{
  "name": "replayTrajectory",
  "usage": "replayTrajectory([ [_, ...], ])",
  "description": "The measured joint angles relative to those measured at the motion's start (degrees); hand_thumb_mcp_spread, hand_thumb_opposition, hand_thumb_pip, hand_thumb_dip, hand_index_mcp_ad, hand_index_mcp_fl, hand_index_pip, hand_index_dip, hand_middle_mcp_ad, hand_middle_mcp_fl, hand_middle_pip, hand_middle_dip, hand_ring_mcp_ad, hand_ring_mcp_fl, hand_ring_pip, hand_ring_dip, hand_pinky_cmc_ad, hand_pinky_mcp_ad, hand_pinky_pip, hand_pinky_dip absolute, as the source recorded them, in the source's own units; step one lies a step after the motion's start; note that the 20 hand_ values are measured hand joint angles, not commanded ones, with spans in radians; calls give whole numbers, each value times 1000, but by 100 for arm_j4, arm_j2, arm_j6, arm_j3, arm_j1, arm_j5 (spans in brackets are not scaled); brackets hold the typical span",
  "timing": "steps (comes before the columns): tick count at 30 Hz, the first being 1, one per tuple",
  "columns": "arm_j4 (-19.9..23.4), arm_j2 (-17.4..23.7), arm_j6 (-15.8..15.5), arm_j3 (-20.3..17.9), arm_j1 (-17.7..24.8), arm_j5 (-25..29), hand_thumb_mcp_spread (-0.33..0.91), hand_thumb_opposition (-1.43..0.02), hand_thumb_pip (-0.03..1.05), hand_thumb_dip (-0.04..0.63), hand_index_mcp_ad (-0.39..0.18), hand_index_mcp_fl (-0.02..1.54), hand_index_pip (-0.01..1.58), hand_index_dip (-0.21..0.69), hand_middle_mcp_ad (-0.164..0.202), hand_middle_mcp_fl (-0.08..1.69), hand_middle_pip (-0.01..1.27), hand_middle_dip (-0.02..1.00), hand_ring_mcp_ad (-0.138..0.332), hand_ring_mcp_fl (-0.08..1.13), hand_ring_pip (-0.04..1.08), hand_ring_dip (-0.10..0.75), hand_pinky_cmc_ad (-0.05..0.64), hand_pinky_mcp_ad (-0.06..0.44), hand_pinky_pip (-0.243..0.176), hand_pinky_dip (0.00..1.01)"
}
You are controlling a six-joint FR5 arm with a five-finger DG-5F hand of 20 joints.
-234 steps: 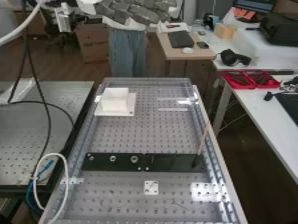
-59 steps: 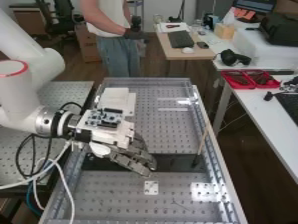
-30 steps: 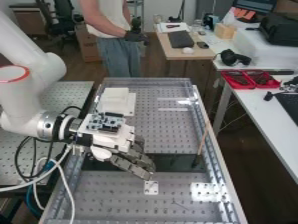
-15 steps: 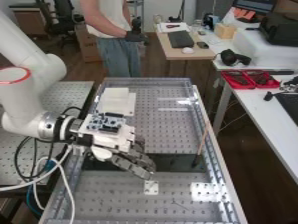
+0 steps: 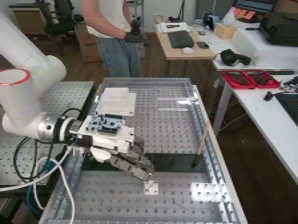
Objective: Grab the bearing and place it in the white container
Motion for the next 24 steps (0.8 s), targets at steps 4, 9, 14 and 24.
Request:
replayTrajectory([
  [4,35,-7,-6,-9,-14,-5,571,-843,583,316,-117,351,1178,24,31,606,569,764,35,234,197,606,298,227,-75,178],
  [9,63,-19,8,-10,-28,-10,571,-843,583,316,-117,354,1178,24,35,606,569,764,35,234,197,606,298,227,-75,178],
  [14,78,-32,65,-5,-26,-1,571,-843,583,316,-117,354,1180,24,31,606,569,764,37,236,202,606,298,227,-75,178],
  [24,83,-61,74,7,-23,5,571,-843,583,316,-113,354,1178,24,33,604,595,796,35,236,202,606,298,227,-75,178],
])
